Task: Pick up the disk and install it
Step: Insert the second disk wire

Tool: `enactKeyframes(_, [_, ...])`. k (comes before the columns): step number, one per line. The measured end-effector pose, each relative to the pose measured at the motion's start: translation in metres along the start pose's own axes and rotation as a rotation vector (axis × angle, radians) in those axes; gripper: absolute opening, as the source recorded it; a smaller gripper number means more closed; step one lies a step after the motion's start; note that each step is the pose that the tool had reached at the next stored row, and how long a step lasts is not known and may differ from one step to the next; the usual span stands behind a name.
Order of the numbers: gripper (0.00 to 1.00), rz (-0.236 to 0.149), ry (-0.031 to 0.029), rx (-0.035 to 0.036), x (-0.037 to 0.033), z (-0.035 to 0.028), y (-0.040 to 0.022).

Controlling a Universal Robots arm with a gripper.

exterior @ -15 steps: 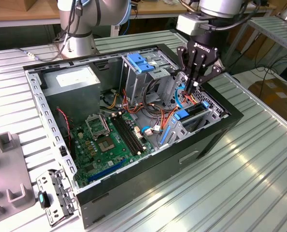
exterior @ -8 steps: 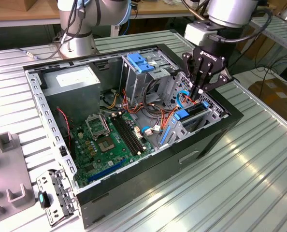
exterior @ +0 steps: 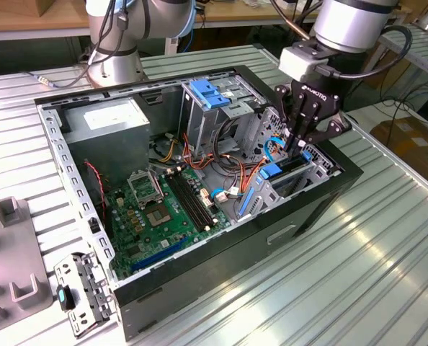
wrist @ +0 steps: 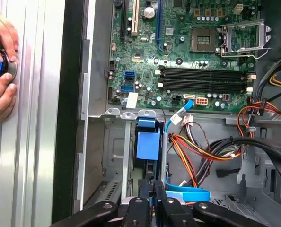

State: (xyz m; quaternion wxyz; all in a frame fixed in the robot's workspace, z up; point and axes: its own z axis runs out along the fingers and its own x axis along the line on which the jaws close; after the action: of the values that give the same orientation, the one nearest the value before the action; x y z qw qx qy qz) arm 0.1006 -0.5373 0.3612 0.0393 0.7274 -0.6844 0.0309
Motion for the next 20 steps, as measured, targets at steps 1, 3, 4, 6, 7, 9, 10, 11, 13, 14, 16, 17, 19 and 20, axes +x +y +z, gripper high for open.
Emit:
enactKeyframes(1, [0.16,0.0,-0.0034,0.0045,0.0004,0.0003,0.0007])
enactKeyframes(3, [0.16,-0.001,-0.013,0.0121,0.0017,0.0009,0.0023])
enactKeyframes(4, [0.16,-0.001,-0.0185,0.0144,0.0027,0.0014,0.0029])
enactKeyframes(6, [0.16,-0.002,-0.0317,0.0191,0.0051,0.0021,0.0044])
enactKeyframes(7, [0.16,-0.002,-0.0396,0.0218,0.0063,0.0026,0.0052])
enactKeyframes(9, [0.16,-0.002,-0.0515,0.0266,0.0086,0.0032,0.0064])
enactKeyframes(10, [0.16,-0.002,-0.0569,0.0292,0.0097,0.0036,0.0068])
enactKeyframes(11, [0.16,-0.002,-0.0626,0.0322,0.0107,0.0041,0.0072])
enactKeyframes(13, [0.16,-0.002,-0.0699,0.0358,0.0121,0.005,0.0072])
enactKeyframes(14, [0.16,-0.002,-0.0719,0.0374,0.0129,0.0059,0.0074])
enactKeyframes(16, [0.16,-0.002,-0.0797,0.0407,0.0146,0.0077,0.0077])
enactKeyframes(17, [0.16,-0.001,-0.084,0.0419,0.0149,0.0083,0.0078])
enactKeyframes(19, [0.16,-0.001,-0.112,0.0452,0.0153,0.0091,0.0079])
enactKeyframes(20, [0.16,-0.001,-0.1211,0.0459,0.0157,0.0094,0.008])
